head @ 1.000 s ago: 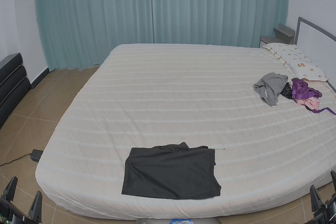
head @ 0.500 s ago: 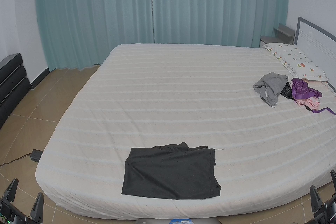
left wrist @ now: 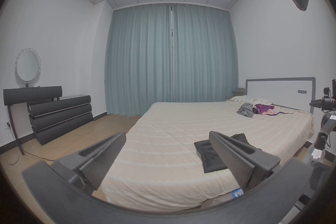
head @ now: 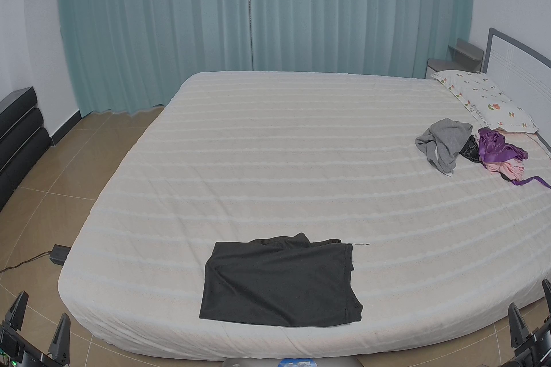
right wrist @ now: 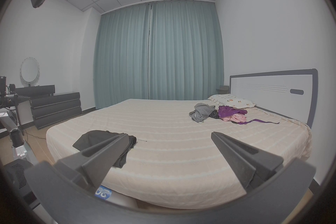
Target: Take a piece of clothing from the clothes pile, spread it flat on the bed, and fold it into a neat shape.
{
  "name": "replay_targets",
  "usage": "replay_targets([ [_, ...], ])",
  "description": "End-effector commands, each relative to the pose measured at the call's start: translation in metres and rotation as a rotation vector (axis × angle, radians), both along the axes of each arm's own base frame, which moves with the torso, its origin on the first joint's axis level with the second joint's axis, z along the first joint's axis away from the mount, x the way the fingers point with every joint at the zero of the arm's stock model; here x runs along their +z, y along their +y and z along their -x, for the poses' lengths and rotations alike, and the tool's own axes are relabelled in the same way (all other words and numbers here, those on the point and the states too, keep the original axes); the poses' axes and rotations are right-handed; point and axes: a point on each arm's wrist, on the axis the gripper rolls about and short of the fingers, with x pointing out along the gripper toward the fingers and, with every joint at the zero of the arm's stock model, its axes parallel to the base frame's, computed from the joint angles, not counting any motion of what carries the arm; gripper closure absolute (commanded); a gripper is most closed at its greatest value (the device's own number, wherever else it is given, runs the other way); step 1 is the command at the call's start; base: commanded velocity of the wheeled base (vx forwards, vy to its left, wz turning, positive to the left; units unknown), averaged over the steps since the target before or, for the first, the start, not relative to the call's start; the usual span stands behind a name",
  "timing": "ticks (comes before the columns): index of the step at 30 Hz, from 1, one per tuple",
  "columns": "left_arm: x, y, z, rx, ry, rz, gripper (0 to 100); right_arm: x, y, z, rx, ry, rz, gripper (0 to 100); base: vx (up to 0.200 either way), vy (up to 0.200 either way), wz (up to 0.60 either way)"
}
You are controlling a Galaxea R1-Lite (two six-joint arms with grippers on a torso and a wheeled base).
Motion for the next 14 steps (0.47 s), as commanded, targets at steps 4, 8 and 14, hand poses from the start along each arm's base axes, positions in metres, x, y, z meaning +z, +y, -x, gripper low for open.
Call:
replay_targets([
  [4, -0.0048, 0.0000, -0.0009, 0.000, 0.011, 0.000, 0, -0.0017, 0.0000, 0.0005, 0.000, -0.006, 0.001, 0, 0.000, 0.000, 0.00],
  [8, -0.0048, 0.0000, -0.0009, 0.000, 0.011, 0.000, 0, -0.0017, 0.0000, 0.0005, 0.000, -0.006, 0.001, 0, 0.000, 0.000, 0.00],
  [14, -0.0050, 0.0000, -0.0009, 0.000, 0.013, 0.000, 0, -0.0017, 0.0000, 0.0005, 0.000, -0.006, 0.001, 0, 0.000, 0.000, 0.00],
])
